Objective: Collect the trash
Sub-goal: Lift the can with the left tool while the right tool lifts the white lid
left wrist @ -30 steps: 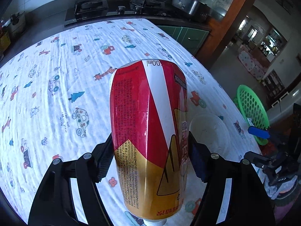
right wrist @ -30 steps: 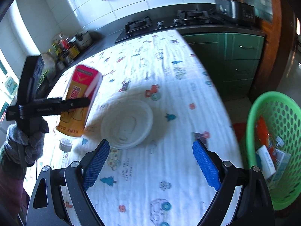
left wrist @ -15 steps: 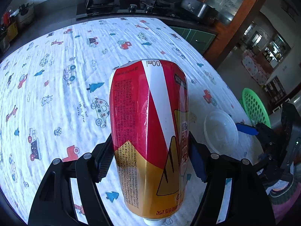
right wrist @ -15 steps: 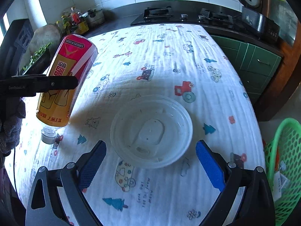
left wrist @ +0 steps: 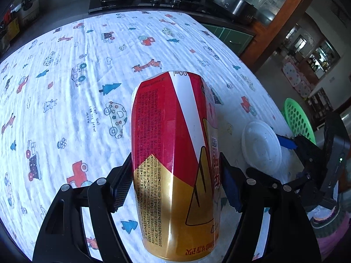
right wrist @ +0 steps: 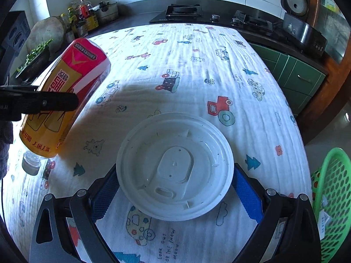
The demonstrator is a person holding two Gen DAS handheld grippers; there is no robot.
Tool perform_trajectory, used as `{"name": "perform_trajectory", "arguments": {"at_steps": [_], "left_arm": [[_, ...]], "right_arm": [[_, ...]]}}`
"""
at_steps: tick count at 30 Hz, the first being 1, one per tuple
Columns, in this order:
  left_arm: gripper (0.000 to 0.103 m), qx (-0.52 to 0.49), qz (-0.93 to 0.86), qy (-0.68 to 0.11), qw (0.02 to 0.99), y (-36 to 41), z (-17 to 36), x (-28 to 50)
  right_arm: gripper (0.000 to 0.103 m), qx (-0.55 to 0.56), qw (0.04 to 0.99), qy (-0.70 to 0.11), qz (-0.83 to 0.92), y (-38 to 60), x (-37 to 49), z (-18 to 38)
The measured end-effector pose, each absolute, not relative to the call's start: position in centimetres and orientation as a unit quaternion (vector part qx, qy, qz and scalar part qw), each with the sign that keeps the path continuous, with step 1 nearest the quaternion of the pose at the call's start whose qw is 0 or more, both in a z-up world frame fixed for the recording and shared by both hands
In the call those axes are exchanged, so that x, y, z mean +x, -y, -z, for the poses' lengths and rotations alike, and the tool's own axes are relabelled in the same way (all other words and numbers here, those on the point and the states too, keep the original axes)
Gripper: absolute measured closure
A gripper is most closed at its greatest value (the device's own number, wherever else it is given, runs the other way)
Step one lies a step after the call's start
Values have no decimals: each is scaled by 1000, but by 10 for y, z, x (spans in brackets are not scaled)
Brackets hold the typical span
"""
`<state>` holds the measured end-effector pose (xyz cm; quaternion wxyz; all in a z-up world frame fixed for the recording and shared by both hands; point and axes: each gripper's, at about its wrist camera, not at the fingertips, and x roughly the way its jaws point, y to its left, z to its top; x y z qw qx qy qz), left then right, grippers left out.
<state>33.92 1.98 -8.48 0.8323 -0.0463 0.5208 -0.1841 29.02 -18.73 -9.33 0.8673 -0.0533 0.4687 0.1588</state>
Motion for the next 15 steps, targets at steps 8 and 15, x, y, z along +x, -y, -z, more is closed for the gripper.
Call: {"name": "perform_trajectory", "arguments": {"at_steps": [8, 15], "left_arm": [[30, -41, 182, -533, 825, -17, 91, 334], [33, -30, 179, -530, 829, -17, 89, 326]], "right_arm": [[9, -33, 869, -468, -156, 189, 294, 92], [13, -34, 873, -461, -154, 191, 289, 90]]}}
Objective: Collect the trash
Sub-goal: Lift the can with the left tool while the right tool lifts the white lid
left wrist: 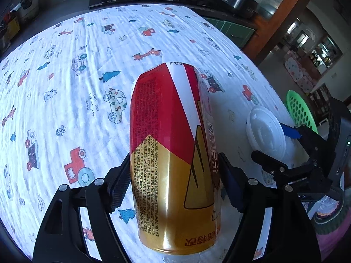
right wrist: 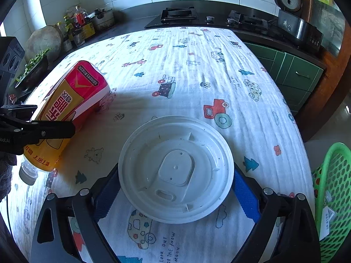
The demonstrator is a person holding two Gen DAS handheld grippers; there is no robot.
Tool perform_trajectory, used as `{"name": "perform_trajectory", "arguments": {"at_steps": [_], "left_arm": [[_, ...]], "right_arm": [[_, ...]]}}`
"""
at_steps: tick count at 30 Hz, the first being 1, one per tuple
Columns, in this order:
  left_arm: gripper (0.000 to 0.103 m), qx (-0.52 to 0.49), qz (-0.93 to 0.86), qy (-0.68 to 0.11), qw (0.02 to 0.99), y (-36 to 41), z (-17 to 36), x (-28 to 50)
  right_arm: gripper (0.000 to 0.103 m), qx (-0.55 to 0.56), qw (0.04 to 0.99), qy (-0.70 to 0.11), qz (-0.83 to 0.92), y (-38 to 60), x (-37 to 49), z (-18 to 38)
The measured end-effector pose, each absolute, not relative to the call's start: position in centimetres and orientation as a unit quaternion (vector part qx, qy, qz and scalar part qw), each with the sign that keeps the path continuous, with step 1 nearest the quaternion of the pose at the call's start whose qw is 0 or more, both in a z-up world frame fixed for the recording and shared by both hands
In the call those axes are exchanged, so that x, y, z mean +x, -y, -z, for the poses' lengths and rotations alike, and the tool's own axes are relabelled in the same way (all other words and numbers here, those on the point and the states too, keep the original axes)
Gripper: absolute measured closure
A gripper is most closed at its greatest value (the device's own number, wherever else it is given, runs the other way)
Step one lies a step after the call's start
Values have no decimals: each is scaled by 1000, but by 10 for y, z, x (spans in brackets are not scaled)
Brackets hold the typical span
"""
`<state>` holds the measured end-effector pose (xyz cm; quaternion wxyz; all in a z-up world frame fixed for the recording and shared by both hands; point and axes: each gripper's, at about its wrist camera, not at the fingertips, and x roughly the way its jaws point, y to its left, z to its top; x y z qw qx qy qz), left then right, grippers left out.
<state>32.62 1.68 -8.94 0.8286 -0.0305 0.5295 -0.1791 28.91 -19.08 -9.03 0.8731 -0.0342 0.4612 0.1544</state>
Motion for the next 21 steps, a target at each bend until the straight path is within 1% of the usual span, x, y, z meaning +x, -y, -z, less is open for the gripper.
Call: {"name": "perform_trajectory", "arguments": {"at_steps": [5, 12, 21], "left_arm": [[33, -24, 179, -521, 834, -13, 85, 321], [33, -20, 199, -503, 841, 4, 65, 310], [33, -3, 243, -486, 839, 61, 46, 297]], "right_arm": [[13, -27, 878, -452, -155, 197, 279, 84], [13, -20, 887, -435, -156, 210, 259, 69], [13, 19, 905, -413, -99, 282, 230, 51]]}}
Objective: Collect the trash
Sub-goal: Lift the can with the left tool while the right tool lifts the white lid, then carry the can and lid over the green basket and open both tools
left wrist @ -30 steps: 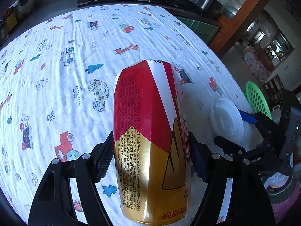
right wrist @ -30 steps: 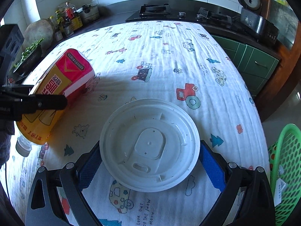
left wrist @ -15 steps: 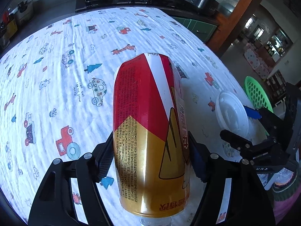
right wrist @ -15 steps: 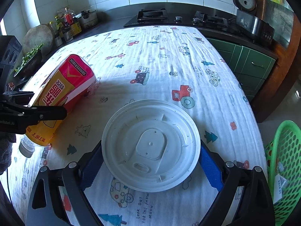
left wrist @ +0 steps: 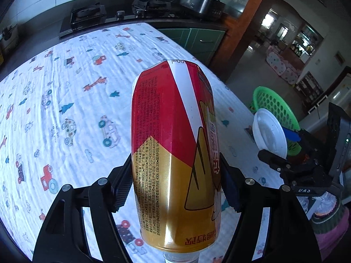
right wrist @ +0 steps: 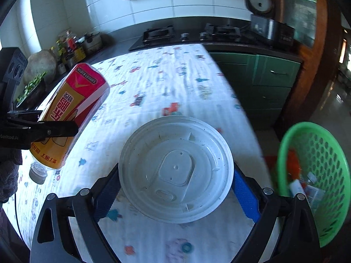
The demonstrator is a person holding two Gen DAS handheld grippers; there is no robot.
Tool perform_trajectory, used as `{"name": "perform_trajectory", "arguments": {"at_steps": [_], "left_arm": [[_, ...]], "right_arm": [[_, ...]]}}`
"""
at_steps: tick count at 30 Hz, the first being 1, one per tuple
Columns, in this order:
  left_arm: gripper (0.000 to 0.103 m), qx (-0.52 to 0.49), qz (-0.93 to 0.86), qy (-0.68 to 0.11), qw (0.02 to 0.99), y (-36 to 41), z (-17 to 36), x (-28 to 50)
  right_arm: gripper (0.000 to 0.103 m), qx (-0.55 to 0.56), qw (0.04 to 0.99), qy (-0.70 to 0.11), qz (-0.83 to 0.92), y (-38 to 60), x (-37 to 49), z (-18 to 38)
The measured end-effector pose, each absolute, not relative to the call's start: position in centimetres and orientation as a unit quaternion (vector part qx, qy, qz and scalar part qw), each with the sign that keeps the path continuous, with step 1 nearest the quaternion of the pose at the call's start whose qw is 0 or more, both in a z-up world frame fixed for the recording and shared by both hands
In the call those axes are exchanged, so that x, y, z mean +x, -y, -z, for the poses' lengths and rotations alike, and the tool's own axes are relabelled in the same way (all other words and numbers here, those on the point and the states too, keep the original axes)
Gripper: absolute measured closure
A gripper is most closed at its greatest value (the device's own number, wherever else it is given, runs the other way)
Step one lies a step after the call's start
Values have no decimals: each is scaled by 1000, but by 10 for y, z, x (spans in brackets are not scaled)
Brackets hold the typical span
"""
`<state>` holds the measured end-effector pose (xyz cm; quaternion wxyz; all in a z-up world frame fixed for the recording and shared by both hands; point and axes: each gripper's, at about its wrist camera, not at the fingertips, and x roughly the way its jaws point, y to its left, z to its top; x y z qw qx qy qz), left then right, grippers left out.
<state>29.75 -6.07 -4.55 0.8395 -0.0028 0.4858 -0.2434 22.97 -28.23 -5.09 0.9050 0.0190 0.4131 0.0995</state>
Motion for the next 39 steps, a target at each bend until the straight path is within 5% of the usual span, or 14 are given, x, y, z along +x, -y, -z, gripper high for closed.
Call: {"name": "perform_trajectory", "arguments": {"at_steps": [19, 39], "left_arm": [[33, 34, 337, -469, 816, 242, 19, 291], [33, 28, 393, -466, 792, 383, 31, 320]], "right_arm": [[12, 115, 899, -417, 74, 493, 189, 67], [10, 110, 908, -393, 93, 543, 139, 69]]}}
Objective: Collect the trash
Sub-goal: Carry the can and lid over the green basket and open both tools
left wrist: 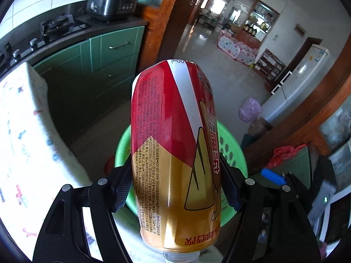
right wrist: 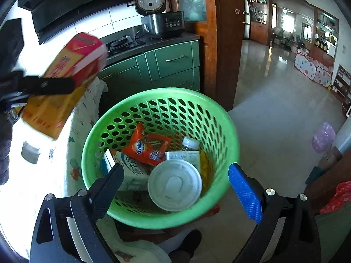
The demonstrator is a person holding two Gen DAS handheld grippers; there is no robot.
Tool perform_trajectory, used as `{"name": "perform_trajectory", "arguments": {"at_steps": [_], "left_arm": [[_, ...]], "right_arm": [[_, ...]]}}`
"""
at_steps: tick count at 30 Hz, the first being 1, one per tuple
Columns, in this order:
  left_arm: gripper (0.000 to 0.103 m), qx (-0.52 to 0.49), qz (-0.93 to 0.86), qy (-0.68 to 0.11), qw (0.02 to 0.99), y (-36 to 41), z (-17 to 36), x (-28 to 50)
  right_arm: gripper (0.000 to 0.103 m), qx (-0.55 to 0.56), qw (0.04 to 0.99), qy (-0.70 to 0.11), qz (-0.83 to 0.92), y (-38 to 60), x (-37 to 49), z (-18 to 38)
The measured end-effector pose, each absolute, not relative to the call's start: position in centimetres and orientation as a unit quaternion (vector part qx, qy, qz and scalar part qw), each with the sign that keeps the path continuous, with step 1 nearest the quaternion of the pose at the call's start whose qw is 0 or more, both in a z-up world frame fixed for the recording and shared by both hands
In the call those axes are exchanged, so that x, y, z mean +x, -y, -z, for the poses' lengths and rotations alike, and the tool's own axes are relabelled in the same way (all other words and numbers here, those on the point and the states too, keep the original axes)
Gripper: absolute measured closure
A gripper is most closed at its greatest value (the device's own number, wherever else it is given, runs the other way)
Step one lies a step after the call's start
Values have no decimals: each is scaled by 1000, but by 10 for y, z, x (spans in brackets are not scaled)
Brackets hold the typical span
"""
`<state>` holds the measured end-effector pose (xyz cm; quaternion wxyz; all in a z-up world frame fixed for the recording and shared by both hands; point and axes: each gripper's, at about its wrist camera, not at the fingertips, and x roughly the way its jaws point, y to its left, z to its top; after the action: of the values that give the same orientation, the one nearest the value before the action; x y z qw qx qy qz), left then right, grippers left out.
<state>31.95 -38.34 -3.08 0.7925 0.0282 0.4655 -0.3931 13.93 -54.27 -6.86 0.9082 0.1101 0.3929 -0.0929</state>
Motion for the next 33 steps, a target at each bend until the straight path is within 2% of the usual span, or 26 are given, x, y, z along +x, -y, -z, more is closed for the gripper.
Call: {"name": "perform_trajectory", "arguments": {"at_steps": [9, 12, 19, 33], "left_arm": [[32, 5, 405, -472, 783, 412, 48, 322], [24, -22, 410, -477, 777, 409, 52, 323], [23, -3, 407, -474, 781, 403, 48, 311], [16, 32, 366, -415, 833, 305, 1, 259]], "right_arm": [[10, 128, 907, -386, 112, 563, 113, 72], [10, 131, 906, -386, 116, 568, 110, 74], [10, 135, 905, -385, 120, 567, 105, 72], [10, 123, 920, -359, 95, 507, 89, 40]]}}
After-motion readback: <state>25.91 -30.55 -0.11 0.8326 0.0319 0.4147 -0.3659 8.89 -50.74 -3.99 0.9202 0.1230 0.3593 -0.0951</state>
